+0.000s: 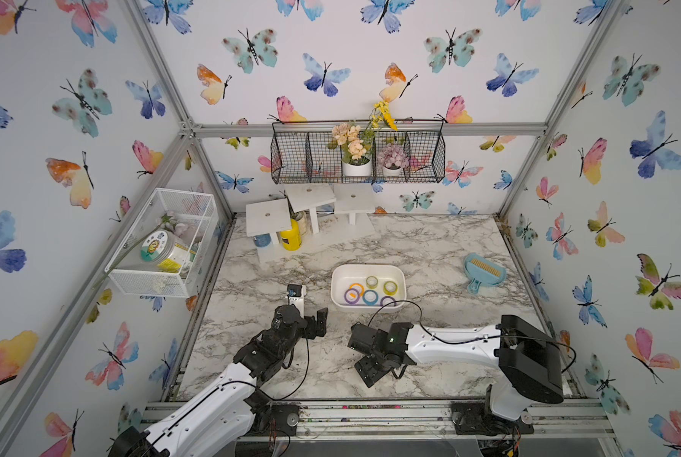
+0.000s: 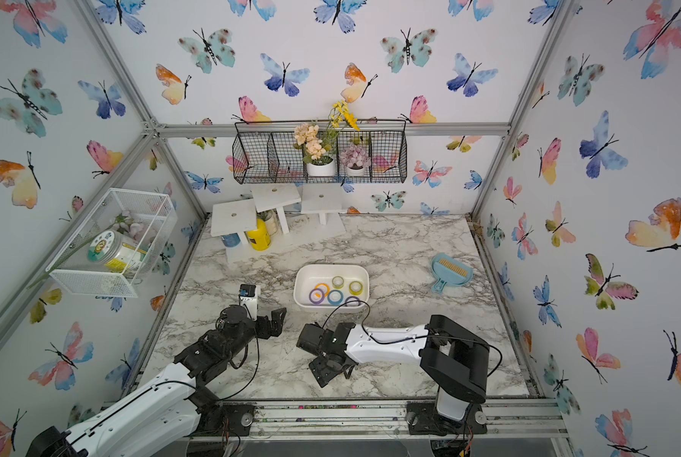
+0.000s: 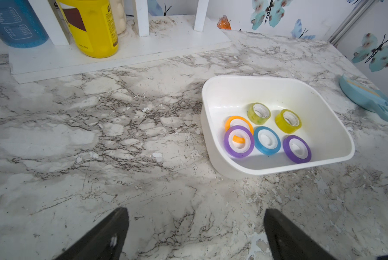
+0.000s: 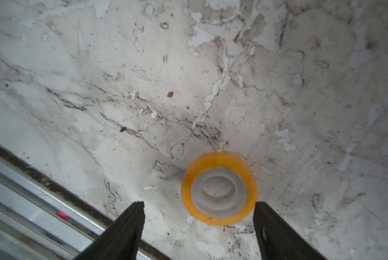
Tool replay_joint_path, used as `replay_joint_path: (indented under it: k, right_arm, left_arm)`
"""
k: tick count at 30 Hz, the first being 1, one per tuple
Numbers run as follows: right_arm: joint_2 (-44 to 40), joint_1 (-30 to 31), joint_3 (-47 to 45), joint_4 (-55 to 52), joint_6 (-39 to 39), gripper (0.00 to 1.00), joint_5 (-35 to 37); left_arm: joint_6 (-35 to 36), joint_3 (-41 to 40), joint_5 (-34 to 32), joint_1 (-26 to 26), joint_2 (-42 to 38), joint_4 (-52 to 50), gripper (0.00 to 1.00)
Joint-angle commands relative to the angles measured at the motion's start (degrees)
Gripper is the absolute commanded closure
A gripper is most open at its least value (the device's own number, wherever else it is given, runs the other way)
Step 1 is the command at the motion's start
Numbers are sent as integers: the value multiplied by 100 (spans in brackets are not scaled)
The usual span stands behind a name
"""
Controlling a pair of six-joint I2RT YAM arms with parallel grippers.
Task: Put the transparent tape into the storage box
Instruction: Pick up the tape at the center of the board.
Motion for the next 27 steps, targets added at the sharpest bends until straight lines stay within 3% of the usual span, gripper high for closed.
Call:
replay_joint_path:
  k: [1,14,27]
  right_arm:
    - [103,28,115,-313,145,18,334]
    - [362,4,152,-172,164,18,275]
    - [552,-33,232,-256,164,36,453]
  left_arm:
    - [44,12,42,39,-43,139,1]
    - [42,-4,19,38,-26,169,1]
    - [44,31,55,40,112,187,1]
